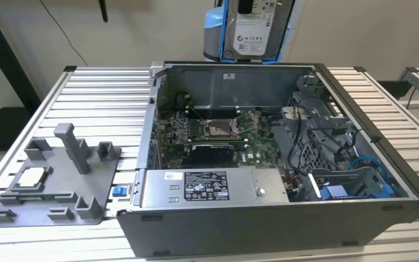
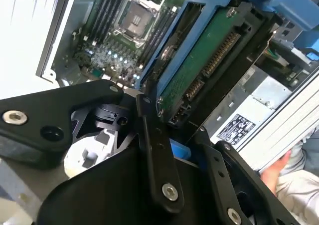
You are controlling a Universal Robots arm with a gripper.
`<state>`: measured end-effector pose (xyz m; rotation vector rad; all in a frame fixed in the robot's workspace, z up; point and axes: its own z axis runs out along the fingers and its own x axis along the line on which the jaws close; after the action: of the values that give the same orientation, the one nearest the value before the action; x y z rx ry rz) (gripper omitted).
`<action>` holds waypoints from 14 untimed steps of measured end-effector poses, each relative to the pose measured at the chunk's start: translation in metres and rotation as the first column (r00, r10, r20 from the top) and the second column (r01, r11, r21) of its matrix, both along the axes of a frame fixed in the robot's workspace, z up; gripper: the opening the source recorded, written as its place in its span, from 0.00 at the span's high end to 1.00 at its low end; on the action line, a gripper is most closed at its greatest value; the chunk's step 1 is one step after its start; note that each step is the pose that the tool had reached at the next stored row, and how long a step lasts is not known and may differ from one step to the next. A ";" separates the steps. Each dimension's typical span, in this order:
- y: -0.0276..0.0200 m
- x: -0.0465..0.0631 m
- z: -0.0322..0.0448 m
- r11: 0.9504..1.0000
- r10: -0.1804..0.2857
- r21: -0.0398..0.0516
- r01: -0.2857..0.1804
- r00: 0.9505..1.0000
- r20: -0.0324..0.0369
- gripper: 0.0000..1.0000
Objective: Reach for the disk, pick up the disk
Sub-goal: 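Pick up the disk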
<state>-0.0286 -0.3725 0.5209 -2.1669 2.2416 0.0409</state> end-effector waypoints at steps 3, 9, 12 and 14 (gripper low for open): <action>0.0000 0.009 0.0000 1.000 0.000 0.000 0.000 1.000 0.000 1.00; 0.0000 0.029 0.0000 1.000 0.000 0.000 0.000 1.000 -0.001 1.00; 0.0001 0.039 0.0000 1.000 0.000 0.000 0.000 1.000 -0.002 1.00; 0.0000 0.046 0.0000 1.000 0.000 0.000 0.000 1.000 -0.002 1.00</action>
<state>0.0178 -0.3725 0.5209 -2.1678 2.2427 0.0432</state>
